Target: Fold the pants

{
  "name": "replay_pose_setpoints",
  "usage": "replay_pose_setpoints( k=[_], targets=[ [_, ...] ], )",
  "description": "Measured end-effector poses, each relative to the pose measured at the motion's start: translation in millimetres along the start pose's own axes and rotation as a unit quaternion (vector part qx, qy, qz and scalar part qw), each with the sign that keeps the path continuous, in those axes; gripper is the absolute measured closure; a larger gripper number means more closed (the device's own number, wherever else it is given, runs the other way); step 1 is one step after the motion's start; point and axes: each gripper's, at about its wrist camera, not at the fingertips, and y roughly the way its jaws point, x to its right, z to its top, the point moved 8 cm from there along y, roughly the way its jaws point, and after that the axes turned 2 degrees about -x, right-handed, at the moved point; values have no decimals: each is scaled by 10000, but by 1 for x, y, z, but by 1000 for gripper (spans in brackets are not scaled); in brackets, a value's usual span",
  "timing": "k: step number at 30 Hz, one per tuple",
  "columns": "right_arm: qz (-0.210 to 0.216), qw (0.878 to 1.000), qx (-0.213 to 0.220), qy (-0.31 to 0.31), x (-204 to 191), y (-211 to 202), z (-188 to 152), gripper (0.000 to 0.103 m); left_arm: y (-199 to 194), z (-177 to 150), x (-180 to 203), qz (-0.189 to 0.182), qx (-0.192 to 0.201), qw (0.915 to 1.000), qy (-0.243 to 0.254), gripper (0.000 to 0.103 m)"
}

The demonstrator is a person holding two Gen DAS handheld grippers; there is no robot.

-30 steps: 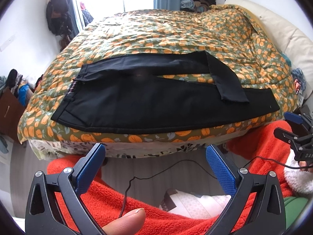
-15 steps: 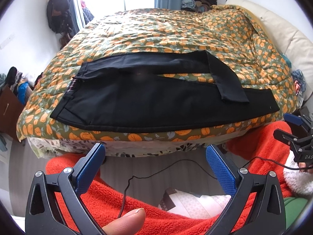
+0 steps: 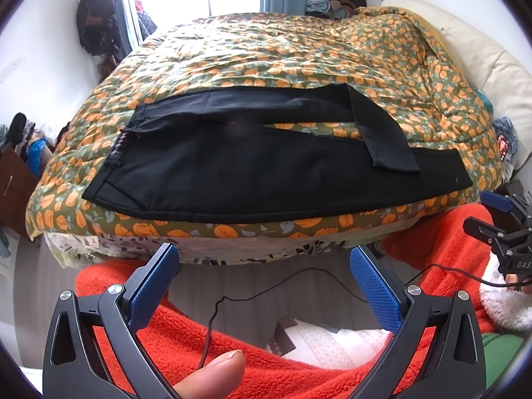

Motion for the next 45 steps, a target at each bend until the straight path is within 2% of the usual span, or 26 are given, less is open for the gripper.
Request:
replay_pose_setpoints(
  k=[6, 14, 34, 45],
  targets=[
    [-5, 10000, 57, 27, 1, -3, 1, 0, -3, -1, -3, -36, 13, 9999, -106, 0],
    [-224, 9987, 366, 260, 13, -23, 2, 0, 0, -2, -1, -69, -49, 10000, -51, 0],
    [-607, 9973, 307, 262, 23, -24, -1, 0, 7, 2, 0, 78, -129, 9999, 35, 0],
    [-466, 9983, 282, 217, 21, -20, -1, 0, 11, 4, 2, 112, -157, 9998, 102, 0]
  ],
)
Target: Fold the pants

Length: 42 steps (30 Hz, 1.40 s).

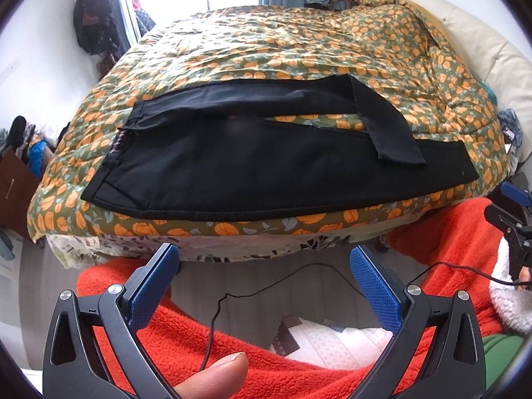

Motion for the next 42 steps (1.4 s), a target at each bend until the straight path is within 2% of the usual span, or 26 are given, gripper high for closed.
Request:
replay_pose_setpoints(
  k=[6, 12, 16, 22, 31, 42],
  targets=[
    [129, 9999, 76, 35, -1, -2, 2, 0, 0, 4, -1, 114, 65, 9999, 19, 0],
    [242, 9991, -22, 361, 10, 3, 1, 1, 1, 5, -1, 108, 39, 9999, 28, 0],
    [299, 9992, -53, 247, 4, 5, 1, 2, -1, 6, 1, 111, 58, 9999, 61, 0],
    [213, 9998, -9, -21, -6, 2, 1, 2, 3, 3, 0, 125, -22, 9999, 24, 0],
    [9, 9999, -69, 147, 5, 3, 3, 2, 4, 4, -3, 314, 11, 9995, 100, 0],
    [-89, 9999, -118, -78, -4, 8, 7, 2, 9, 5, -10, 323, -41, 9995, 54, 0]
  ],
)
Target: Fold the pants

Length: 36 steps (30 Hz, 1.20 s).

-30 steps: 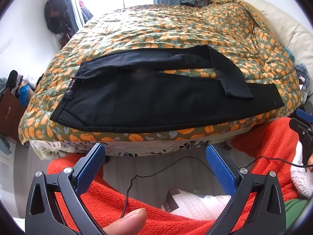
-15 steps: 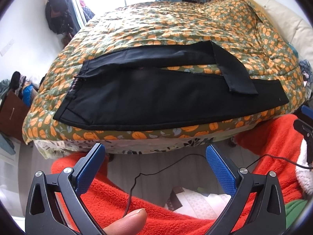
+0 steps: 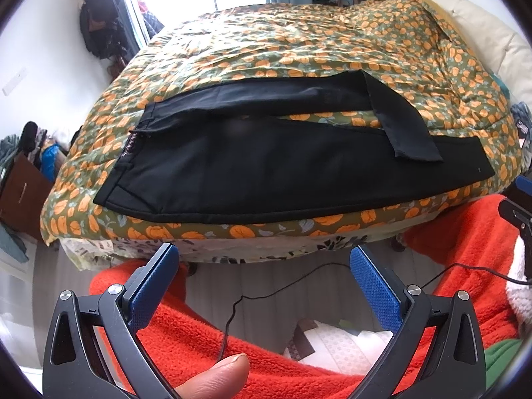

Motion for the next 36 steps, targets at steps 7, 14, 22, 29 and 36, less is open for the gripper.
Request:
replay_pose_setpoints(
  k=[7, 14, 22, 29, 36],
  targets=[
    [76, 9999, -65, -26, -2, 6, -1, 2, 6, 0, -2, 64, -97, 9999, -9, 0],
    [-60, 9951, 424, -891, 12, 40, 34, 2, 9, -3, -3, 68, -177, 9998, -76, 0],
    [-14, 9766, -975, -1915, 27, 193, 32, 47, 1, -6, -10, 187, -141, 9995, -226, 0],
    [-270, 9744, -917, -2034, 38, 236, 50, 80, 6, -10, -22, 263, -285, 9983, -425, 0],
    [-841, 9425, -146, -3231, 14, 181, 86, 100, 21, -6, -7, 170, -453, 9987, -185, 0]
  ],
)
